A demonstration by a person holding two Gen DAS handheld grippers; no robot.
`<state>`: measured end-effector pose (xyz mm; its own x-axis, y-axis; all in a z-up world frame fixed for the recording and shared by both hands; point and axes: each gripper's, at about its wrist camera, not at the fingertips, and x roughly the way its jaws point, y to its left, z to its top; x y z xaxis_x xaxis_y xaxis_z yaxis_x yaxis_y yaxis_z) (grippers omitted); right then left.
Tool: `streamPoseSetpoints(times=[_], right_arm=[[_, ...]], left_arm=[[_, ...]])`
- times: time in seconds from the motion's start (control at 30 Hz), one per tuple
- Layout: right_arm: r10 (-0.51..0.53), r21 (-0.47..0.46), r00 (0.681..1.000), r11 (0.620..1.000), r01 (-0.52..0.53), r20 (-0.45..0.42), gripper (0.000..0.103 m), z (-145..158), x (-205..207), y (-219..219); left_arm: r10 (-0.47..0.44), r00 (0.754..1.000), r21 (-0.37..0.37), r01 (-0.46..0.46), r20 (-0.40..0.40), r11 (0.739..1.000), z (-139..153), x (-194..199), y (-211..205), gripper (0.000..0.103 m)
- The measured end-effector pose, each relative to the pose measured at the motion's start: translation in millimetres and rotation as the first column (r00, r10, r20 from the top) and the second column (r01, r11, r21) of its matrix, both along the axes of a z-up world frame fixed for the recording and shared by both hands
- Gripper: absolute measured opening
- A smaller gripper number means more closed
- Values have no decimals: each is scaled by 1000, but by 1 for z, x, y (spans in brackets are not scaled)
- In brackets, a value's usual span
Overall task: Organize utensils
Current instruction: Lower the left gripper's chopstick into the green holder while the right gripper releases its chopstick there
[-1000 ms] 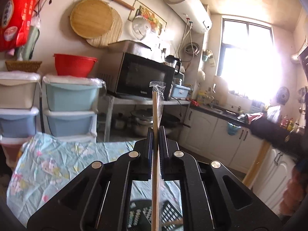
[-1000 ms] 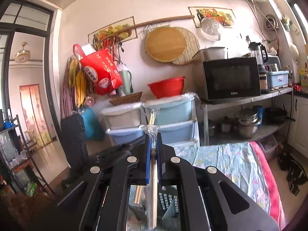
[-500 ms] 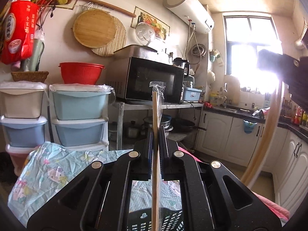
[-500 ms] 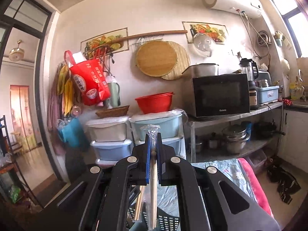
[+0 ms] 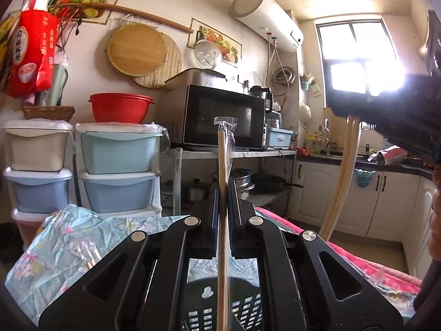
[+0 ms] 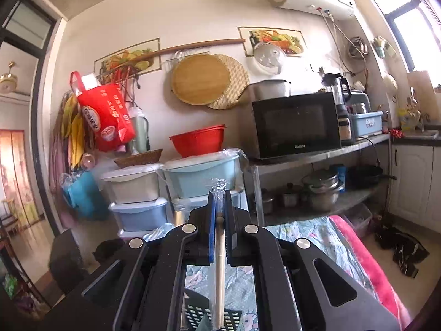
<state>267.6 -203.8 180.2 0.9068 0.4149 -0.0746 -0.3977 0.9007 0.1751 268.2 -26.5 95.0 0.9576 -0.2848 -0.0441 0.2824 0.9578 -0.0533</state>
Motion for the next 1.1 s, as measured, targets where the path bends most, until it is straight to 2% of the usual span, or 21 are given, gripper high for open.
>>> streamPoseSetpoints(times=[0.23, 0.6, 0.83, 0.9, 1.1], right_arm=[[-28, -26, 999, 999, 27, -24, 6, -25, 13, 4], [-32, 6, 994, 999, 33, -106, 6, -60, 22, -1], [1, -20, 991, 1000, -3, -134, 6, -64, 10, -3], [3, -30, 990, 1000, -7, -144, 6, -64, 7, -3], [19, -39, 984, 999, -26, -177, 12, -65, -2, -7]], left_arm=[[-30, 999, 10, 30, -15, 1000, -15, 1, 0, 4], [-38, 999, 33, 39, -38, 999, -37, 0, 8, 4], [-50, 997, 36, 52, -51, 998, -44, -3, 12, 4], [-63, 995, 26, 65, -75, 998, -45, -2, 13, 4], [-67, 994, 31, 70, -92, 997, -47, -6, 16, 4]])
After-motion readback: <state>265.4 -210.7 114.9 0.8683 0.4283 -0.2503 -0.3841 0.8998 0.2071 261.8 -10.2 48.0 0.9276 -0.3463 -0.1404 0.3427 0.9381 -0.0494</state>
